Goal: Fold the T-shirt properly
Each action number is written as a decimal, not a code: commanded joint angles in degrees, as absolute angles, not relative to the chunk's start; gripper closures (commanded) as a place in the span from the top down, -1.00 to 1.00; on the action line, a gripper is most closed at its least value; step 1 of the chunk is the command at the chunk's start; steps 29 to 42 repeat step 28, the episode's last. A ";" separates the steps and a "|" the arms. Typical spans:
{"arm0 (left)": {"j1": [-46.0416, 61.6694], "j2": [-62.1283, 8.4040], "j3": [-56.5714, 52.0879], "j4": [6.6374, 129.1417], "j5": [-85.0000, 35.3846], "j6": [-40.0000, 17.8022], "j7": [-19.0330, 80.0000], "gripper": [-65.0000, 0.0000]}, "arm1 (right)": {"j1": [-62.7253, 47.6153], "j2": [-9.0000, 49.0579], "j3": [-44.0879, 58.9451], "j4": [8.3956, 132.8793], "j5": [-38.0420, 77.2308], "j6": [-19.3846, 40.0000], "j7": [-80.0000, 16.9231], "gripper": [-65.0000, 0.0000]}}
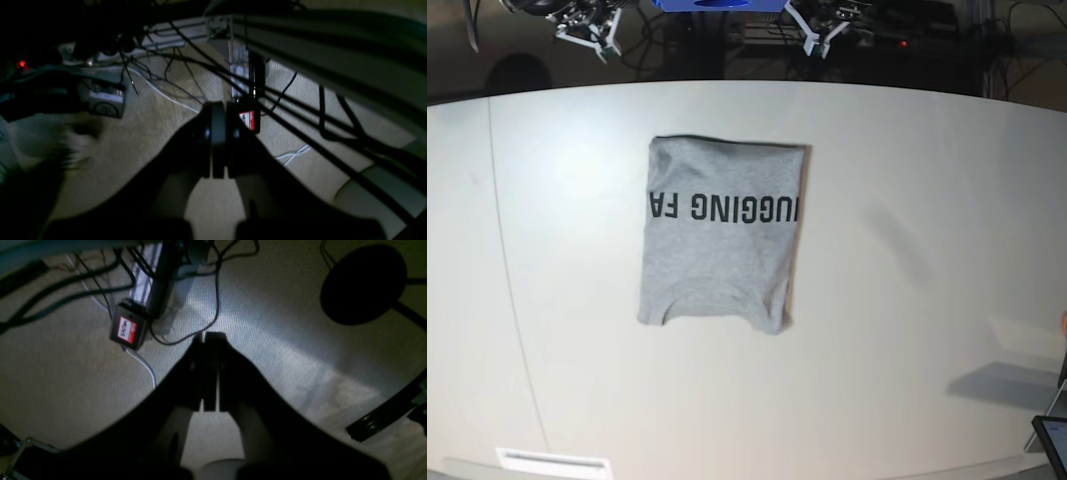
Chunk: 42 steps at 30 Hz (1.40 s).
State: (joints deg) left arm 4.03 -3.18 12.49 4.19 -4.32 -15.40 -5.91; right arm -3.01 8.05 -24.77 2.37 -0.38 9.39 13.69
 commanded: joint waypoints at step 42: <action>3.74 -1.98 12.26 4.35 -4.70 -15.78 -5.93 -0.97 | -2.15 8.48 -24.48 2.51 -0.22 9.36 14.20 -0.97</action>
